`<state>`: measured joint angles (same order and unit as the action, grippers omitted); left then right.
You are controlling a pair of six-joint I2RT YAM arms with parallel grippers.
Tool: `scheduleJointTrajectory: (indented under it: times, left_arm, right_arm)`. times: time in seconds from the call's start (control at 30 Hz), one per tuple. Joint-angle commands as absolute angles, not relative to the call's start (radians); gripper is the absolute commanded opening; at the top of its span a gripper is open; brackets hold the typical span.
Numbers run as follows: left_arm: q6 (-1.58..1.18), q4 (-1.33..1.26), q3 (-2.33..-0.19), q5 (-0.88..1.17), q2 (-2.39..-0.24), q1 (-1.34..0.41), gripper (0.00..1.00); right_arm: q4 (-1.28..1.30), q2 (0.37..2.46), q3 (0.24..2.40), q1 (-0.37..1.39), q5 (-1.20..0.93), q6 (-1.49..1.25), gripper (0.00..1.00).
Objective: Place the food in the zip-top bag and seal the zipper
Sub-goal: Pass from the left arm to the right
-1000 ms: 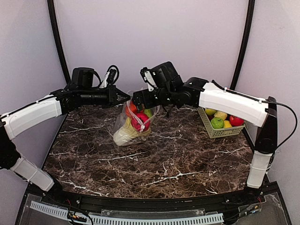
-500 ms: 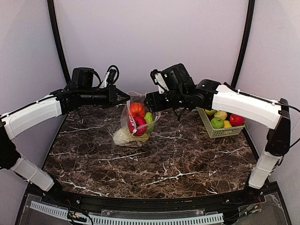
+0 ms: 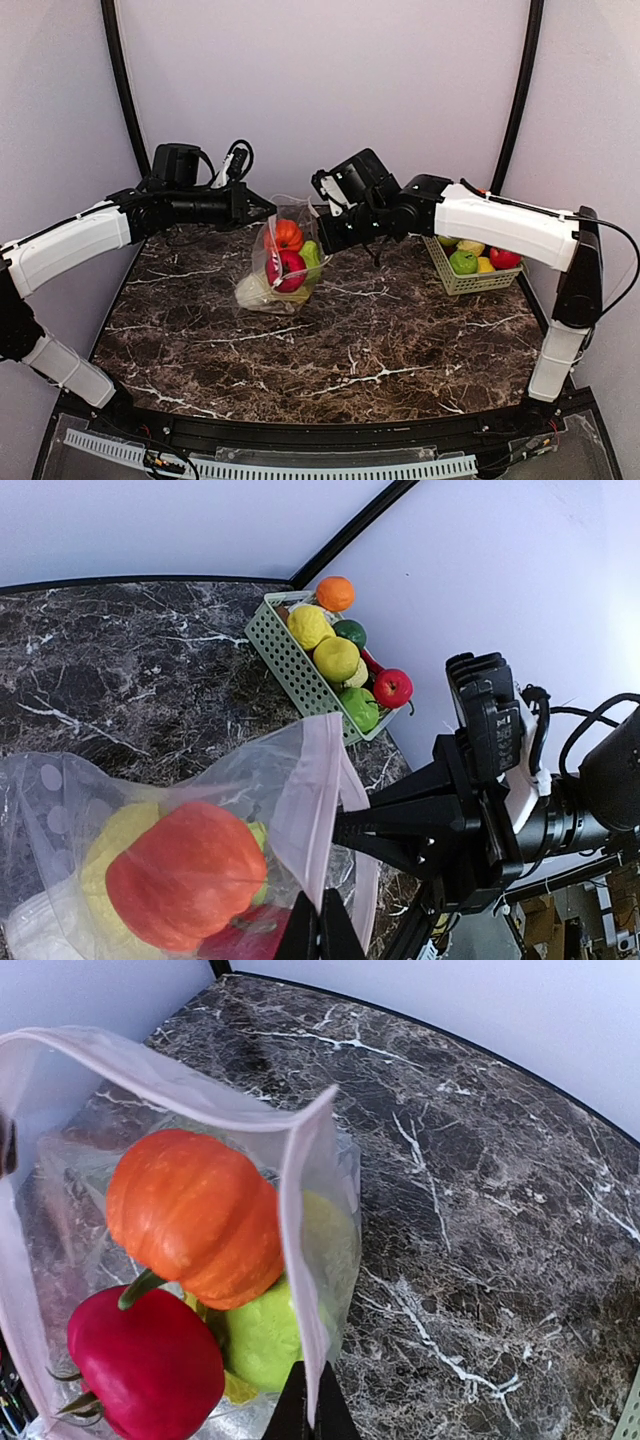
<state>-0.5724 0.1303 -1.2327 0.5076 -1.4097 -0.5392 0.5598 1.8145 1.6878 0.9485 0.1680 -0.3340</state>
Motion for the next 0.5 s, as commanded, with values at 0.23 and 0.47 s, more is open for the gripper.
scheduleJointTrajectory:
  times: [0.23,0.47]
  left_arm:
    - [-0.410,0.353,-1.483,0.468,-1.413,-0.519,0.01]
    - [-0.391,0.364,-1.513,0.493,-1.453,-0.518,0.17]
  right_arm:
    - [0.466,1.630,1.802,0.953,-0.248,-0.371,0.00]
    - [0.368,1.592,1.686,0.952,-0.151,-0.517,0.00]
